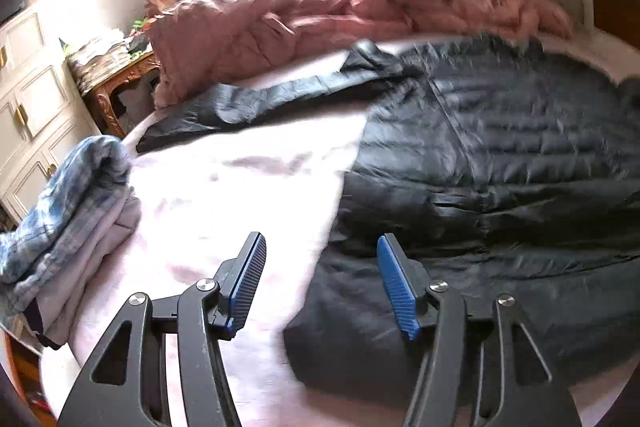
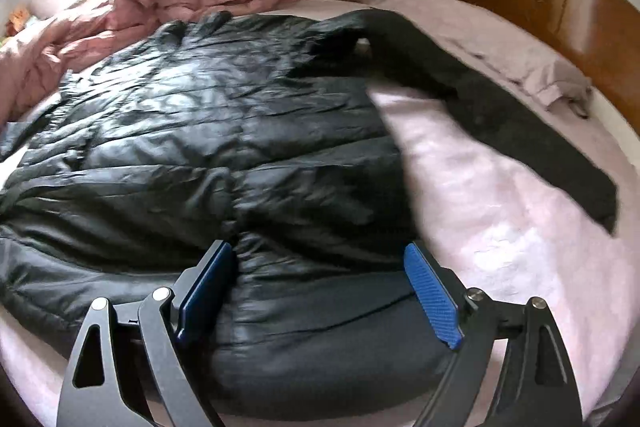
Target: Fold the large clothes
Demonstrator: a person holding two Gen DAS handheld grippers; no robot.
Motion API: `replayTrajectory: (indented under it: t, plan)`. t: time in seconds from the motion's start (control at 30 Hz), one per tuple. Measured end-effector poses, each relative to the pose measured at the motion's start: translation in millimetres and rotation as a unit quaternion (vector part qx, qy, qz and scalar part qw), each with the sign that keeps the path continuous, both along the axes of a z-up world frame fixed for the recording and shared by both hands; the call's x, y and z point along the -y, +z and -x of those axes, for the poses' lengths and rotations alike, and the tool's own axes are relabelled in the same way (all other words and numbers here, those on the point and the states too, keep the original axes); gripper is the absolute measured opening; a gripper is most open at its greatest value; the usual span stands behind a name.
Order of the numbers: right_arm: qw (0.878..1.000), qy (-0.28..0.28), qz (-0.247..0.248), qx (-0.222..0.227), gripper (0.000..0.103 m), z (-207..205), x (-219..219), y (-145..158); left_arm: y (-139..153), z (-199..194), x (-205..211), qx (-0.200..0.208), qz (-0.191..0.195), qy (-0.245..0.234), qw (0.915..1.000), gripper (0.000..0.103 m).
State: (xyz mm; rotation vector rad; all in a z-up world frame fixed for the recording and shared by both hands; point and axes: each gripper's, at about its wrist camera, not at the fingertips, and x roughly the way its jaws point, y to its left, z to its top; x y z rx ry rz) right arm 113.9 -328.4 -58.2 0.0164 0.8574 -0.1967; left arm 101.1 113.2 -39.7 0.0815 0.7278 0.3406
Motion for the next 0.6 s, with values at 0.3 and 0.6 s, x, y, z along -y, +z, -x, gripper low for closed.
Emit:
replayTrajectory:
  t: [0.3,0.6]
  plan:
    - [0.997,0.018,0.007,0.076,0.089,44.8,-6.7,39.6,47.9,55.7,27.0,0.070,0.028,-0.044,0.9962,0.056]
    - [0.987,0.041,0.035,0.149,0.090,100.7,-34.4,66.6,52.2,103.1,92.1,0.097,0.064,-0.176,0.9775,0.058]
